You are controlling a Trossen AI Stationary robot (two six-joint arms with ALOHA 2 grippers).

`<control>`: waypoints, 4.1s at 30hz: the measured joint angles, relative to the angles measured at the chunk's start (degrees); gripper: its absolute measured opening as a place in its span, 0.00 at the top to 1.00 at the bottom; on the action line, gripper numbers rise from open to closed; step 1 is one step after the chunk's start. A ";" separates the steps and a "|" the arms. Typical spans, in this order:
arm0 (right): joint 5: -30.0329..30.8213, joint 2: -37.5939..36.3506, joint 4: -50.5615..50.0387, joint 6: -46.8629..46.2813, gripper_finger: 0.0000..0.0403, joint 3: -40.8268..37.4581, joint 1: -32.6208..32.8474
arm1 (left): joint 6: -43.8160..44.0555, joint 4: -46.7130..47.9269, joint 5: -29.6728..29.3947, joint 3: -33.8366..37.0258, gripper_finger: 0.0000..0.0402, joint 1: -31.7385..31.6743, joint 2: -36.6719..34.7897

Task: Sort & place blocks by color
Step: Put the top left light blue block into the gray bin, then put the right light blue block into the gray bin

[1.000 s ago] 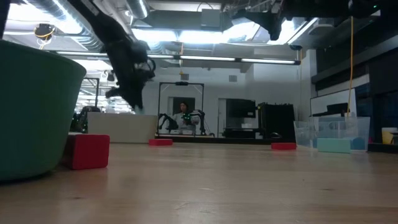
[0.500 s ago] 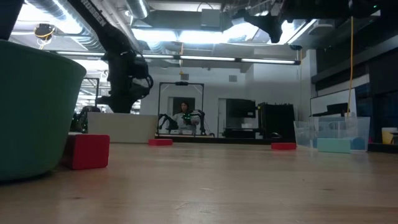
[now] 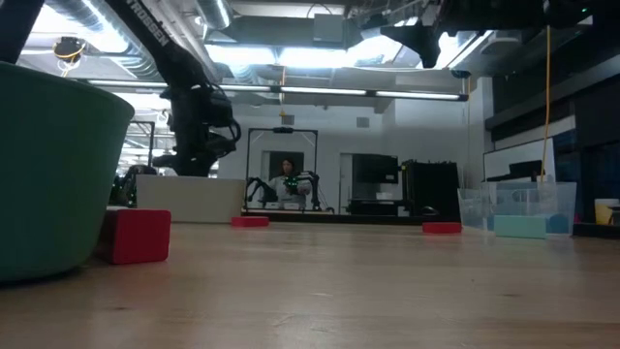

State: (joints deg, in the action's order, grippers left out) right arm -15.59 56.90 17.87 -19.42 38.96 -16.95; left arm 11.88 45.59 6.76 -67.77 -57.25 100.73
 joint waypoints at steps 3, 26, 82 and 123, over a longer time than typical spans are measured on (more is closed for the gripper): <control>0.02 0.00 0.00 0.00 0.21 0.00 0.00 | -0.10 -0.03 -0.84 0.35 0.76 0.05 0.41; 0.00 0.00 0.07 0.07 0.21 0.00 0.00 | -0.34 -0.24 4.79 -8.53 0.64 -3.11 -3.51; 17.32 10.57 -85.13 -23.70 0.21 20.32 1.68 | 5.51 -72.25 4.24 32.46 0.65 39.82 -48.26; 24.62 19.02 -63.67 -22.06 0.21 -2.99 -0.76 | 5.53 -72.07 4.17 32.44 0.65 39.82 -48.24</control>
State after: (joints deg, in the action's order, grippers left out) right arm 9.02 75.93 -45.80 -41.48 35.97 -17.72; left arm 17.41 -26.48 10.94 -35.33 -17.43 52.49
